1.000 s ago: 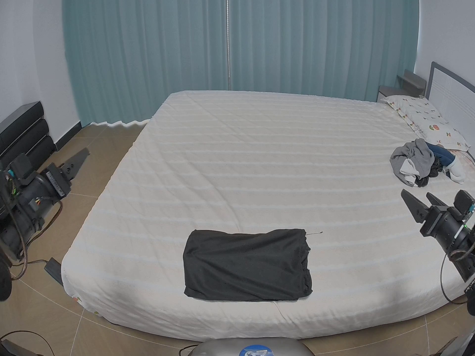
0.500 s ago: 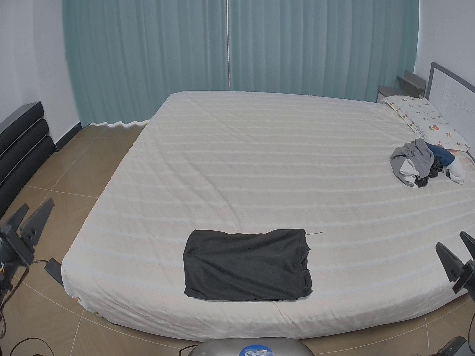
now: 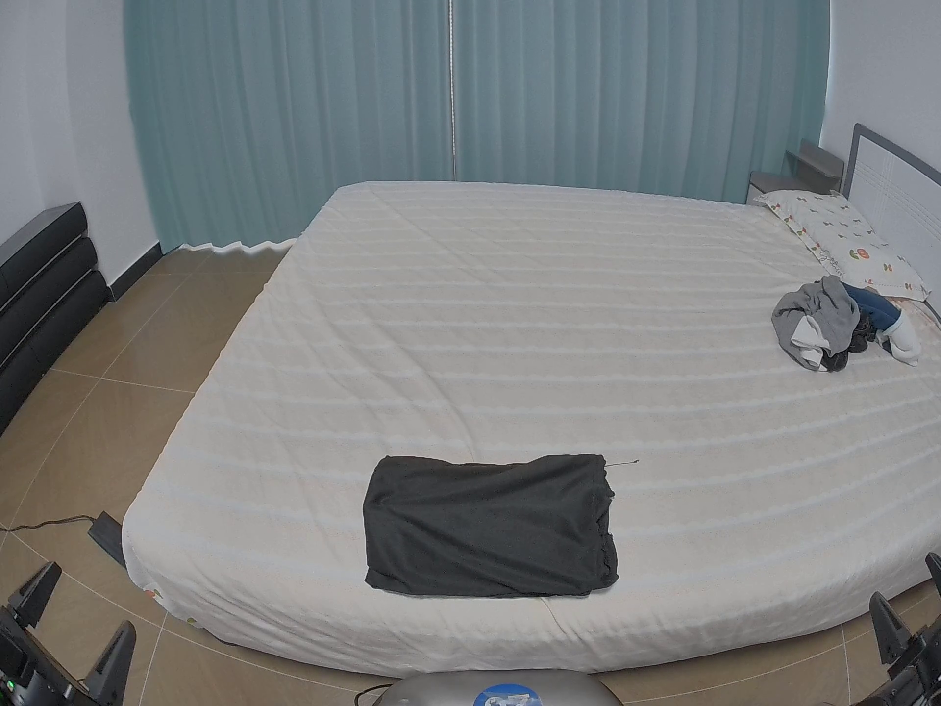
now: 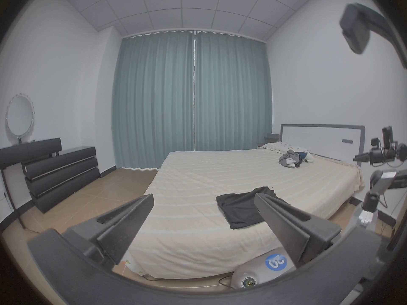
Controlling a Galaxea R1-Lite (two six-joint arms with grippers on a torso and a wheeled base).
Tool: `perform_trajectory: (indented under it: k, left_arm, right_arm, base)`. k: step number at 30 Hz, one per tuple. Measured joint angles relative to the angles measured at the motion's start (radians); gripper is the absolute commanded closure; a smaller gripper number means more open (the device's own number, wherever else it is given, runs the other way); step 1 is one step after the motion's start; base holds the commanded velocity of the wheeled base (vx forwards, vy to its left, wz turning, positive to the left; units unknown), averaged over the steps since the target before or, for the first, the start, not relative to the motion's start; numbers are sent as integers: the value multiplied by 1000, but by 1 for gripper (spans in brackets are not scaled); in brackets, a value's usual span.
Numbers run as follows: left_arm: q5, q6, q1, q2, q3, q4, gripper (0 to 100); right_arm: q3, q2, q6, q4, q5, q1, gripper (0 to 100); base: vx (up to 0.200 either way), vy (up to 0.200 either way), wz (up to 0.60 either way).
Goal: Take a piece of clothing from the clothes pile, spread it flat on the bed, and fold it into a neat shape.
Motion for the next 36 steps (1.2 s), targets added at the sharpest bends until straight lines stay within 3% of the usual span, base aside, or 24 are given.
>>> perform_trajectory:
  k: [4, 13, 20, 24, 36]
  left_arm:
    - [-4, 23, -3, -86, 36, 10, 0]
    - [30, 49, -7, -147, 79, -32, 0]
    - [121, 16, -9, -156, 83, 46, 0]
    - [130, -2, -9, -156, 83, 45, 0]
    - [144, -13, -9, -157, 83, 41, 0]
  right_arm:
    - [11, -74, -17, 20, 13, -13, 0]
    - [89, -128, -66, -198, 58, -29, 0]
    - [102, -136, -59, -113, 65, -34, 0]
    - [103, -137, -32, -36, 52, -35, 0]
    - [103, -137, -8, -66, 44, -37, 0]
  base:
    - [0, 0, 0]
    - [0, 0, 0]
    - [0, 0, 0]
    - [0, 0, 0]
    - [0, 0, 0]
